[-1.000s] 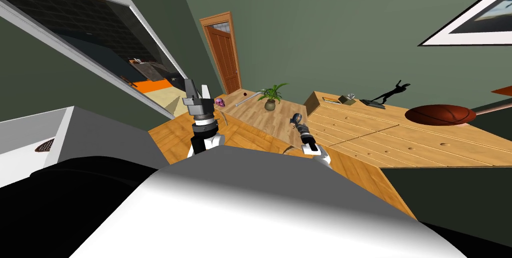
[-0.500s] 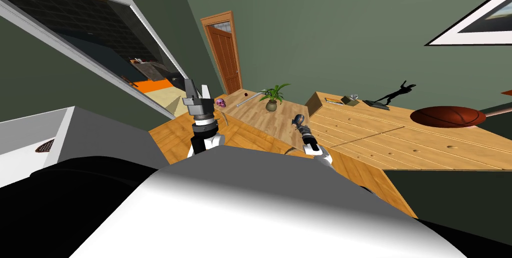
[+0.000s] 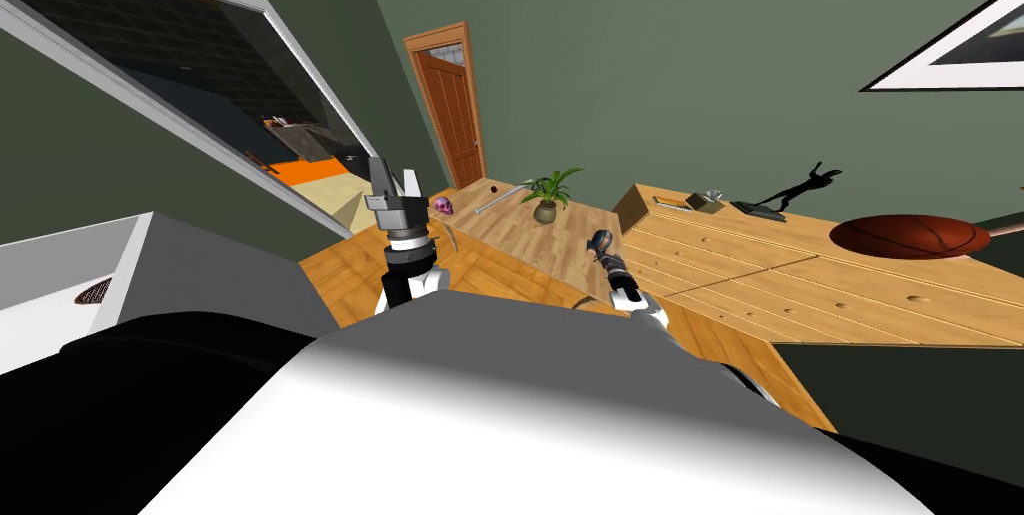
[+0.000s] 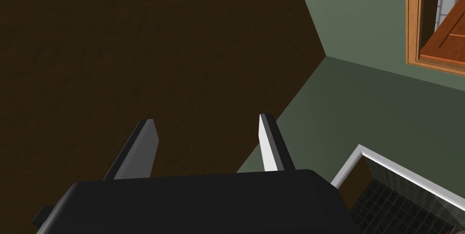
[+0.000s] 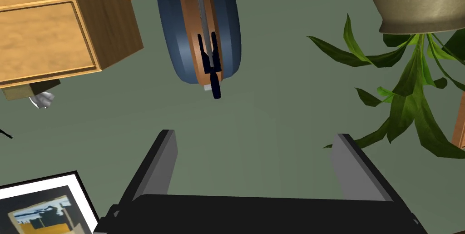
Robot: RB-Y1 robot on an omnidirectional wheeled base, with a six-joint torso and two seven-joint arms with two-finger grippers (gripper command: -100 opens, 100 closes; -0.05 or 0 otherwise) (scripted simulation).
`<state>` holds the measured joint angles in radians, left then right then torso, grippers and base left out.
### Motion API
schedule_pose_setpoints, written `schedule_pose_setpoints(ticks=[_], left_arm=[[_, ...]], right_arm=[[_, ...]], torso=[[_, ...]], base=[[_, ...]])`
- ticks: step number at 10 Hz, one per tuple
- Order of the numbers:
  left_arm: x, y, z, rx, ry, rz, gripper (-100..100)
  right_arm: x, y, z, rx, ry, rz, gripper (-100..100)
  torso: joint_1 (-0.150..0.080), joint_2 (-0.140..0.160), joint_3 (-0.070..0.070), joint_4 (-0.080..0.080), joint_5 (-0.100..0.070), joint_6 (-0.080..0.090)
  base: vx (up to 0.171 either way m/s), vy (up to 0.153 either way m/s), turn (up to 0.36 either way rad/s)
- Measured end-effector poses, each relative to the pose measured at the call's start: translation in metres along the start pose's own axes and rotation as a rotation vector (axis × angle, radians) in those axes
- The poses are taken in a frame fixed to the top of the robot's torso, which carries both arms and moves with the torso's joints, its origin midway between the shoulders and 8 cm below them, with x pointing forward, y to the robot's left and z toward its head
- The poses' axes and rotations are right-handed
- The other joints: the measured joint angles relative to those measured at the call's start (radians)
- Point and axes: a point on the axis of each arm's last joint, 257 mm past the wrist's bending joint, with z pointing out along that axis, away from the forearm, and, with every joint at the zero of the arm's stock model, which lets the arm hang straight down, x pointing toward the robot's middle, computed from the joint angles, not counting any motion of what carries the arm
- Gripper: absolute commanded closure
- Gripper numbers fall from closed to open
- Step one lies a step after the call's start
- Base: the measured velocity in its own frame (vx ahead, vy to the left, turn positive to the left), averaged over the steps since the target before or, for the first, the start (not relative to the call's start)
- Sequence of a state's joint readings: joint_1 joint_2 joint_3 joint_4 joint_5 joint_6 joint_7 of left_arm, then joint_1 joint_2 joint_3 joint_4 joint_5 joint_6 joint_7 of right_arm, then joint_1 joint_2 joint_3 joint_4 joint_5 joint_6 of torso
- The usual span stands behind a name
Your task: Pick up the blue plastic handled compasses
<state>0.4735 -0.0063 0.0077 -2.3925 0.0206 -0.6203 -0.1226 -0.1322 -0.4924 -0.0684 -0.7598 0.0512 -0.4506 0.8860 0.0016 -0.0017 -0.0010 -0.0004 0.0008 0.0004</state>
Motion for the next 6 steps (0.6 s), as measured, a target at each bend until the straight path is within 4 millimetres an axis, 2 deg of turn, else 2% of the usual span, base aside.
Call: schedule_pose_setpoints(ticks=[6], left_arm=[[0.000, 0.000, 0.000, 0.000, 0.000, 0.000, 0]], right_arm=[[0.023, -0.052, -0.004, 0.107, 0.087, -0.085, -100]], torso=[[0.001, -0.001, -0.001, 0.000, 0.000, 0.000]], base=[[0.043, 0.044, 0.019]])
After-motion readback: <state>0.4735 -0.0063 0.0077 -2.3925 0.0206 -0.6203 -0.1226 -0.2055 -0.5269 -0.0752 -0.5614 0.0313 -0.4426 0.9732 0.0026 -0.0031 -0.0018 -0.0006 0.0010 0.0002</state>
